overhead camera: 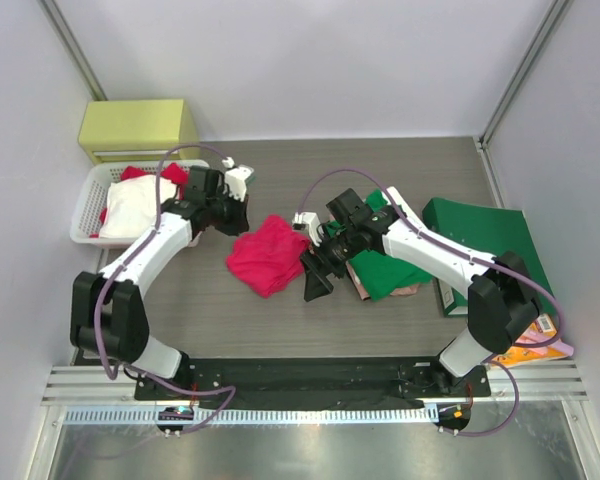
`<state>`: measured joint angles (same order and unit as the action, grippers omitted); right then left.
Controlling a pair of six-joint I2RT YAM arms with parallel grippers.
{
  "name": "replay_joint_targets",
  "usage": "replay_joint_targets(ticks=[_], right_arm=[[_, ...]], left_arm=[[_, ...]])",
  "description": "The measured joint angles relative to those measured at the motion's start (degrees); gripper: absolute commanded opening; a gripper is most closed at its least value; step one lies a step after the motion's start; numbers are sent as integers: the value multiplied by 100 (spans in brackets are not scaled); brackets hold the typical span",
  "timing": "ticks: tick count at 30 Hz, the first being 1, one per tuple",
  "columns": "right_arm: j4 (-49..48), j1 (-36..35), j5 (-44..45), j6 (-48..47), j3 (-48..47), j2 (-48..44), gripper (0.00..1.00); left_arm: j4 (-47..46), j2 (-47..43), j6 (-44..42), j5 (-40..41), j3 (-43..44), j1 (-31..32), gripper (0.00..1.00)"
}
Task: Fold and stack the t-shirts
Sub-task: Put the neatly folded tshirt into the corner of the board with both arms
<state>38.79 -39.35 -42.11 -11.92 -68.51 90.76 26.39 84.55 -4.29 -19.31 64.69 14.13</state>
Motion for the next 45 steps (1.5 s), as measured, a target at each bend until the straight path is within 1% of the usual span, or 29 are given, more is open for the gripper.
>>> replay_joint_targets(ticks=[10, 15, 22, 29, 31, 35, 42, 45], right_arm=[[-11, 7, 68, -20, 9, -2, 86], [-20, 7, 83, -28, 44, -2, 86], [-20, 22, 151, -66, 92, -2, 86], [-17, 48, 197, -107, 101, -2, 85], [-17, 55, 203, -107, 101, -2, 86], [-17, 74, 208, -107, 101, -2, 85], [-17, 90, 201, -107, 101, -2, 85], [-17, 90, 201, -107, 101, -2, 85]], left_arm=[[61, 1456, 66, -63, 146, 422, 0], [151, 2039, 59, -87, 605, 588, 0], [131, 2769, 44, -157, 1674, 588, 0], [136, 3418, 92, -243, 2026, 592, 0], [160, 3515, 140, -339, 2151, 595, 0], [151, 3593, 256, -275, 2264, 601, 0], [105, 3582, 586, 76, 2264, 614, 0], [35, 3530, 772, 420, 2225, 590, 0]])
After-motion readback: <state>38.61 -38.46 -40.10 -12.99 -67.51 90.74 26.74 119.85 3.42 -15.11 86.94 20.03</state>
